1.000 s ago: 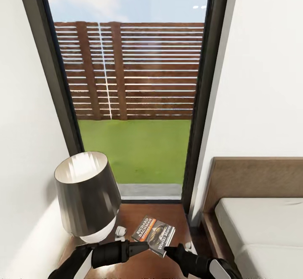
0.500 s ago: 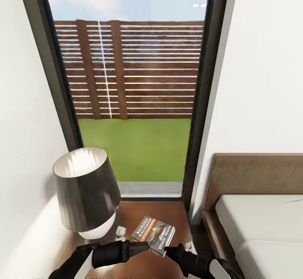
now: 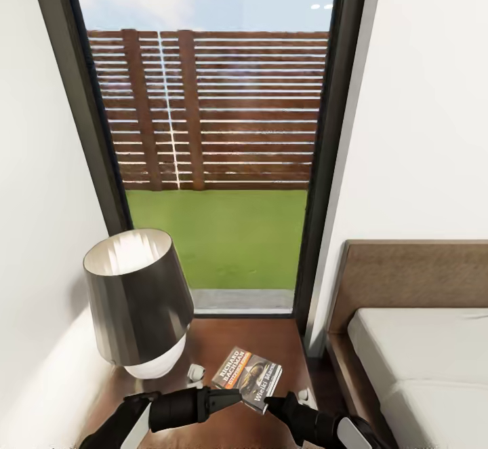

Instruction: In the bedroom, move the book from the bed onto either nightstand, and place the two sandals side by side next to the bed.

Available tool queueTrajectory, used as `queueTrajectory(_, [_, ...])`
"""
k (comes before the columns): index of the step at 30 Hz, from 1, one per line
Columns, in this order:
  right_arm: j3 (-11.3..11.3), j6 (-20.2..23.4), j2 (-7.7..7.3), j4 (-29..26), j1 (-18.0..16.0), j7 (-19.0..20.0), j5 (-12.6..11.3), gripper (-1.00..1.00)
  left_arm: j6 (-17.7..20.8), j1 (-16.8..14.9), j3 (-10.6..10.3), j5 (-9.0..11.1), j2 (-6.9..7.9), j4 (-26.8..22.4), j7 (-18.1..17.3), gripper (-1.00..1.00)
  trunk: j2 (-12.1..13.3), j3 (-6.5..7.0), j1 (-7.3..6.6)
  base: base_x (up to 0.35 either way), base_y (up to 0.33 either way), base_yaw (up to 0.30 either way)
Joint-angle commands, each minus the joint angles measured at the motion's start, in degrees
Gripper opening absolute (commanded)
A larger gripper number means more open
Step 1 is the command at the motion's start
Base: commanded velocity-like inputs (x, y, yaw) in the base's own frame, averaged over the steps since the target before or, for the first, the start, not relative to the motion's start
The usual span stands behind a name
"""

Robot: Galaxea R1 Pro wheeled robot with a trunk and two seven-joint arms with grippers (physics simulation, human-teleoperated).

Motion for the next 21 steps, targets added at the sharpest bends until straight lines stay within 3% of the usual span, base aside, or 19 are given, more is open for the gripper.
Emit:
queueTrajectory(1, [0.28, 0.23, -0.03, -0.02, -0.03, -0.08, -0.57, -1.0, 0.61, -0.04, -0.34, 0.51, 0.08, -0.01, -0.03, 1.0, -0.44, -0.24, 0.22, 0.0, 0.0, 0.0])
queueTrajectory(21, [0.28, 0.23, -0.03, -0.02, -0.03, -0.08, -0.56, -1.0, 0.61, -0.04, -0.32, 0.51, 0.08, -0.01, 0.03, 1.0, -8.46, -3.83, 4.61, 0.0, 0.0, 0.0])
